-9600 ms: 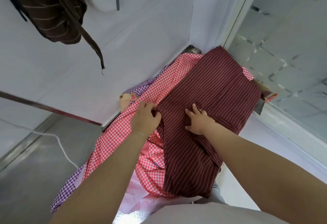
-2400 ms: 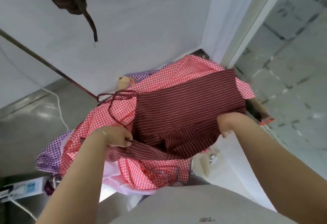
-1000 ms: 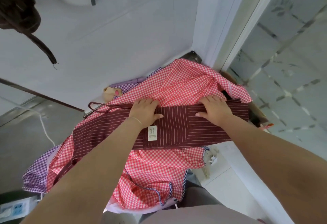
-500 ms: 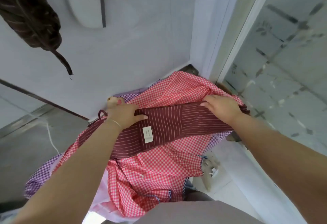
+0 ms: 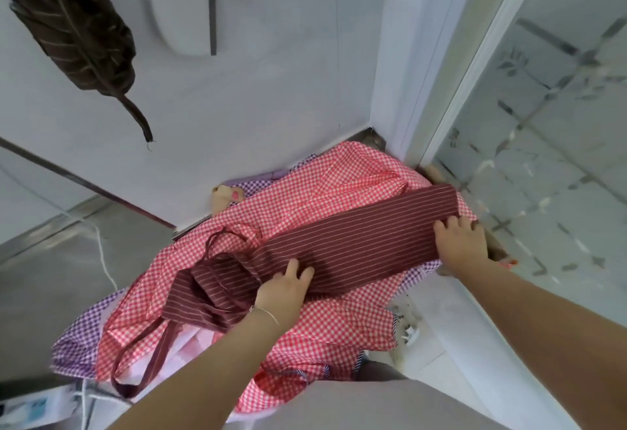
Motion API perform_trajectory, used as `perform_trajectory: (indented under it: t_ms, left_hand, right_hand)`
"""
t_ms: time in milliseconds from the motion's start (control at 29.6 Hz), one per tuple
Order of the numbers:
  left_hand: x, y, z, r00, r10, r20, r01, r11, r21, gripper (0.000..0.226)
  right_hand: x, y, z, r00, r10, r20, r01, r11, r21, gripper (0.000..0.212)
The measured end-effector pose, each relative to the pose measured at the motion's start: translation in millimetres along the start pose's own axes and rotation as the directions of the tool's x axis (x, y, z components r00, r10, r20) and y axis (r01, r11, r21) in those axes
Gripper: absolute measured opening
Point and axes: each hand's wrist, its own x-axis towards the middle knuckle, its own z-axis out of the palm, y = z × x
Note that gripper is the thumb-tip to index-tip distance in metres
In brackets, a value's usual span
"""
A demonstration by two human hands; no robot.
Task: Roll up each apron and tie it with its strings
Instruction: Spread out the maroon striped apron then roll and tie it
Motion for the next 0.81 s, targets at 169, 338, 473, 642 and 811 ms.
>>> perform_trajectory:
  t_ms: [169, 338, 473, 642, 811]
  left_hand:
    - [12.0, 9.5, 4.8, 0.985, 0.163, 0.059, -0.146, 0.964, -0.224, 0.058]
    - [29.5, -21.7, -10.5, 0.961, -0.063, -0.268, -0.034, 0.939, -0.343, 0.062]
    - [47.3, -72.1, -19.1, 0.977, -0.096, 0.189, 0.175, 0.867, -0.467, 0.071]
    - [32.4, -115.4, -35.4, 0.959, 0.013, 0.284, 0.169, 0.777, -0.606, 0.037]
    - [-1.7, -160.9, -34.0, 0.862, 0.049, 0.504, 0.136, 0.936, -0.323, 0.032]
  right_hand:
    - [-12.1, -61.3, -5.2, 0.942, -0.265, -0.207, 0.327, 0.863, 0.385, 0.048]
    - [-6.8, -114.1, -7.2, 0.931, -0.329, 0.161, 0.189, 0.808, 0.559, 0.089]
    - [-7.3, -126.7, 3.1, 0.932, -0.292, 0.216, 0.175, 0.883, 0.436, 0.106]
    - [-6.1, -130.8, 2.2, 0.932, -0.266, 0.248, 0.145, 0.898, 0.416, 0.11]
    - [-6.9, -134.7, 2.9, 0.936, -0.246, 0.252, 0.132, 0.909, 0.395, 0.111]
